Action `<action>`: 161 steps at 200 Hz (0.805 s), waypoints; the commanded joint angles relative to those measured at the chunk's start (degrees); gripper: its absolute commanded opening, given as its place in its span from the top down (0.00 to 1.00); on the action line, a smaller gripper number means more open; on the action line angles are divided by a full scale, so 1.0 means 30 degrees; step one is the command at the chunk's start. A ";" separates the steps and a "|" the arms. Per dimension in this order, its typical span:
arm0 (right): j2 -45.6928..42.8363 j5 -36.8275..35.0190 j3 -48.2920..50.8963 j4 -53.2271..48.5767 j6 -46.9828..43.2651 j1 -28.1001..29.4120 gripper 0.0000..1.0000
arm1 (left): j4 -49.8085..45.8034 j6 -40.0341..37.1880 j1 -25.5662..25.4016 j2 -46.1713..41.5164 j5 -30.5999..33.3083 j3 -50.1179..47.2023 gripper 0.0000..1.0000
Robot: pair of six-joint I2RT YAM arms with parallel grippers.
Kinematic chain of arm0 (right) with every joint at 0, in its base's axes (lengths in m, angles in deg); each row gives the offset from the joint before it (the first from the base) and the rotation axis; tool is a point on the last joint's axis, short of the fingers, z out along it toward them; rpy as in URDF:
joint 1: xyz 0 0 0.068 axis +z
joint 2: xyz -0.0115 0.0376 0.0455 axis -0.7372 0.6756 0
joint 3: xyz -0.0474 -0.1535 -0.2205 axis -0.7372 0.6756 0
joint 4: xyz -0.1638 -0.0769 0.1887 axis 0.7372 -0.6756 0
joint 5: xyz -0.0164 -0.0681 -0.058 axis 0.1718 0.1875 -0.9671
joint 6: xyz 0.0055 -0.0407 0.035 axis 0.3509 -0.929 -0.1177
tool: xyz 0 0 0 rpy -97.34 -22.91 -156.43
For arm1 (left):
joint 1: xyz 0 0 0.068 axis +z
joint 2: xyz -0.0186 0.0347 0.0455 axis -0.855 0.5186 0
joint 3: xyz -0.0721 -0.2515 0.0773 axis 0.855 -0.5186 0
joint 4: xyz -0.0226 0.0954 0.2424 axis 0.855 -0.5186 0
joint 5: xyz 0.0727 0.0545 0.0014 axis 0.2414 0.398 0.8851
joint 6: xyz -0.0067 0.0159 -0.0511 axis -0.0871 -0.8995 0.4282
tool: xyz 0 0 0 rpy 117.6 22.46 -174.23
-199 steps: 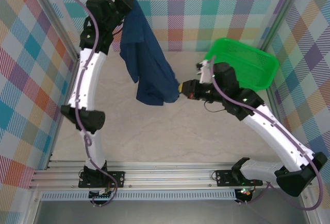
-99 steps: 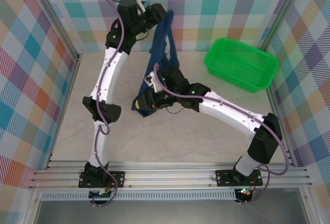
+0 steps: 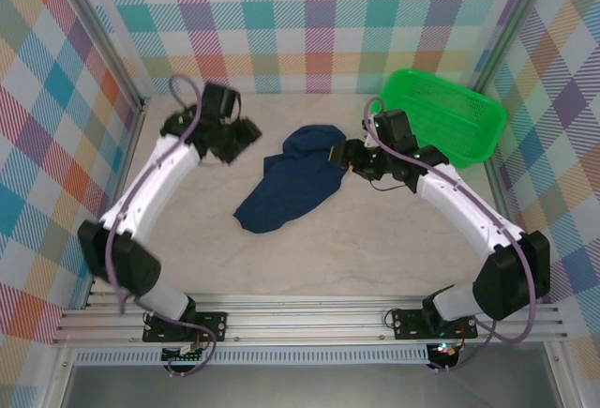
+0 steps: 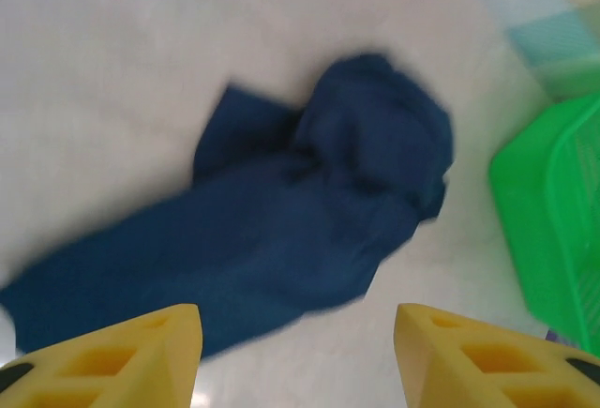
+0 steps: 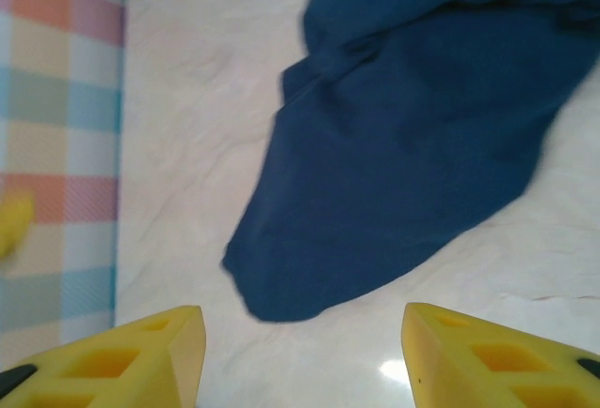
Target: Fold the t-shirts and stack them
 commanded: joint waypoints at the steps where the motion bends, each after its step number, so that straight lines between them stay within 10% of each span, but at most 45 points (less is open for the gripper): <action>1: 0.2054 -0.1022 0.0326 -0.0026 0.0321 -0.0647 0.44 | 0.3408 0.6971 -0.2552 -0.1295 -0.1010 -0.5786 0.39; 85: 1.1044 -0.3115 -0.6189 -0.0321 -0.2861 -0.2152 0.43 | 1.0845 1.4035 -0.4331 0.2625 0.1525 -1.0346 0.33; 104: 1.2258 -0.3332 -0.7039 -0.0787 -0.3067 -0.2325 0.43 | 1.0171 1.3875 -0.4303 0.3824 0.1695 -0.9426 0.45; 133: 1.4211 -0.3128 -0.8769 -0.1847 -0.3182 -0.2406 0.49 | 0.8562 1.2728 -0.3457 0.4179 0.2674 -0.8916 0.89; 161: 1.4733 -0.2489 -0.9441 -0.1283 -0.2841 -0.2301 0.82 | 0.6673 1.0029 -0.2710 0.3032 0.3739 -0.7393 1.00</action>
